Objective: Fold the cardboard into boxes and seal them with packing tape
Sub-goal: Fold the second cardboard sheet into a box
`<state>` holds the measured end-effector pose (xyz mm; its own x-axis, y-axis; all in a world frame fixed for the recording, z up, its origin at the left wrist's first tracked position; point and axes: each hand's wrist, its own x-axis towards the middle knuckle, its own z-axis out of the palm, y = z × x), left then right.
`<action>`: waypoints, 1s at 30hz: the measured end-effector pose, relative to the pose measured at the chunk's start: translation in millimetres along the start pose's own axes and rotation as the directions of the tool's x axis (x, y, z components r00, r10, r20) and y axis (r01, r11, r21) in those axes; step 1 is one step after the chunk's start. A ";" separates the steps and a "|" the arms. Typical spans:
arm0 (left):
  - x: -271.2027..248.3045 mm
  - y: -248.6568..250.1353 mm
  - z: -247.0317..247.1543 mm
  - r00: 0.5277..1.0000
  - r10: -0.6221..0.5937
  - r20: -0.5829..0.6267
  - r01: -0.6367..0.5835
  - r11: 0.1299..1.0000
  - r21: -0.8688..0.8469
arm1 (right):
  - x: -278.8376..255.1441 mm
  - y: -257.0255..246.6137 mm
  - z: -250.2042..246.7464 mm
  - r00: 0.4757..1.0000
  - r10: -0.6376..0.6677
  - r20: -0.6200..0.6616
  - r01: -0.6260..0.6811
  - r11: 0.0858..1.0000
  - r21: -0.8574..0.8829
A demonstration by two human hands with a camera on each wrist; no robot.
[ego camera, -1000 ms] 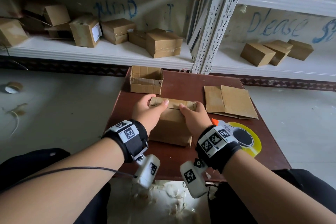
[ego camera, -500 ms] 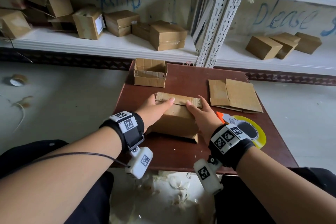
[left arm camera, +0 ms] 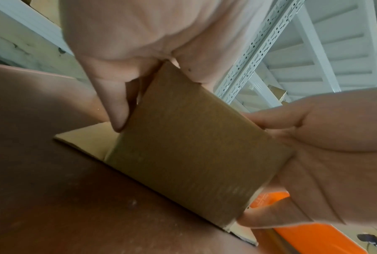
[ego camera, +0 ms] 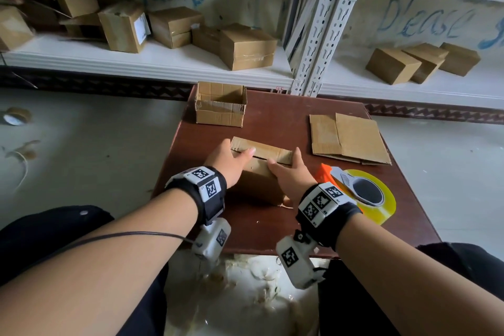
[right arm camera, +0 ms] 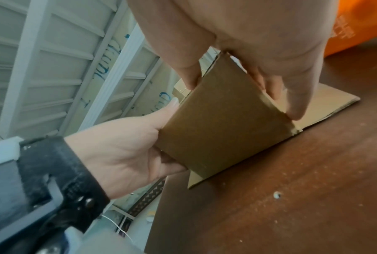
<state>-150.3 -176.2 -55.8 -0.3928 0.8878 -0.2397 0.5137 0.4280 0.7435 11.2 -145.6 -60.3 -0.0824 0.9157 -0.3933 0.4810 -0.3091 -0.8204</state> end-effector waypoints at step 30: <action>-36.7 69.6 -9.6 0.789 0.595 -0.152 -0.614 0.769 -0.177 | -0.4 -4.9 -61.9 0.962 -0.217 -0.167 0.261 0.908 0.328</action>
<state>-107.4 -180.7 10.8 -0.1206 0.9296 0.3483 0.5009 -0.2460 0.8298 62.9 -128.6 -30.4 -0.0379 0.9906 -0.1315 0.1283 -0.1256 -0.9837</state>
